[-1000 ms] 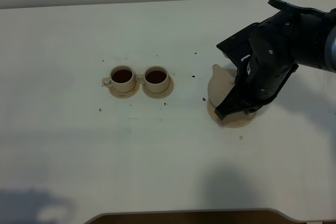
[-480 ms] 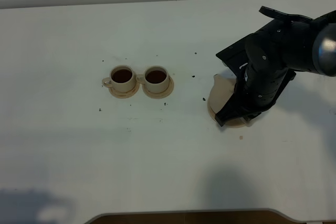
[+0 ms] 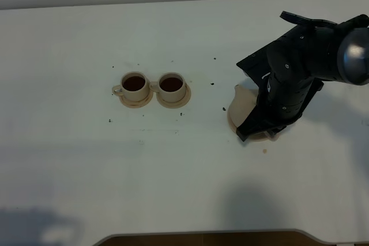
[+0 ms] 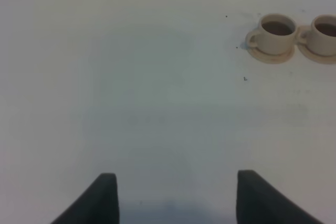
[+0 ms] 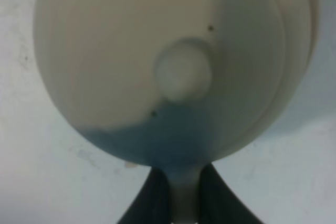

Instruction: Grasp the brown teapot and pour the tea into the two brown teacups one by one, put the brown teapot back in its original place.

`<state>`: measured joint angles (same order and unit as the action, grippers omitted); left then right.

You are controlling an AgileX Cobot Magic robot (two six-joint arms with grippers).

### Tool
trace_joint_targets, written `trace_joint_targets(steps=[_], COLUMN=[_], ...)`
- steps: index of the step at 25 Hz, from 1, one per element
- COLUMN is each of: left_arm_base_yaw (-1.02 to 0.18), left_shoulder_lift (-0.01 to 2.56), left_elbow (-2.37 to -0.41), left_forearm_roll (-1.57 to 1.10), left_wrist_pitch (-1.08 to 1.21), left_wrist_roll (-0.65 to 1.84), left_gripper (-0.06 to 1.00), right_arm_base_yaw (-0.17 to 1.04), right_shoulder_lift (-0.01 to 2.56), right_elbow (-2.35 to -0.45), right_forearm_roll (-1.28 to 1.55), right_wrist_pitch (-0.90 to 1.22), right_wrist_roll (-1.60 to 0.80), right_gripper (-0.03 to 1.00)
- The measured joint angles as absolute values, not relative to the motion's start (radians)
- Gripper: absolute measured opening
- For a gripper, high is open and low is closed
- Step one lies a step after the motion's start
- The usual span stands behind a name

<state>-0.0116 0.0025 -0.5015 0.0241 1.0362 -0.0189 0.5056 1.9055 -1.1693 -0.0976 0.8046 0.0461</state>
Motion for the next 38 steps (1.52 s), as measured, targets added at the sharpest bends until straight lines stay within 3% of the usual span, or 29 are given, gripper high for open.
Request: trace_joint_targets(steps=[11,19,23,27,30,38], left_arm_base_yaw=[-0.012,-0.012,-0.012,-0.012,-0.012,-0.012], left_shoulder_lift=[0.002,0.002,0.002,0.002,0.002,0.002], left_elbow=[-0.502,-0.502,-0.502,-0.502,-0.502,-0.502], left_forearm_roll=[0.024,0.024,0.024,0.024,0.024,0.024], left_wrist_pitch=[1.036,1.036,1.036,1.036,1.036,1.036], left_wrist_roll=[-0.020,-0.020,-0.020,-0.020,-0.020,-0.020], left_gripper=[0.50,0.50,0.50,0.50,0.50,0.50], right_arm_base_yaw=[0.506,0.506,0.506,0.506,0.506,0.507], right_shoulder_lift=[1.905,1.880,1.778,1.626,1.476,0.975], right_elbow=[-1.169,-1.169,-1.169,-1.165,-1.098,-0.772], right_forearm_roll=[-0.098,-0.121,-0.138,-0.132,-0.098,-0.039], right_wrist_pitch=[0.808,0.873,1.016,1.185,1.196,1.215], right_wrist_roll=[0.046,0.045,0.040,-0.015,-0.066,-0.100], right_gripper=[0.15,0.47,0.56,0.57,0.57,0.53])
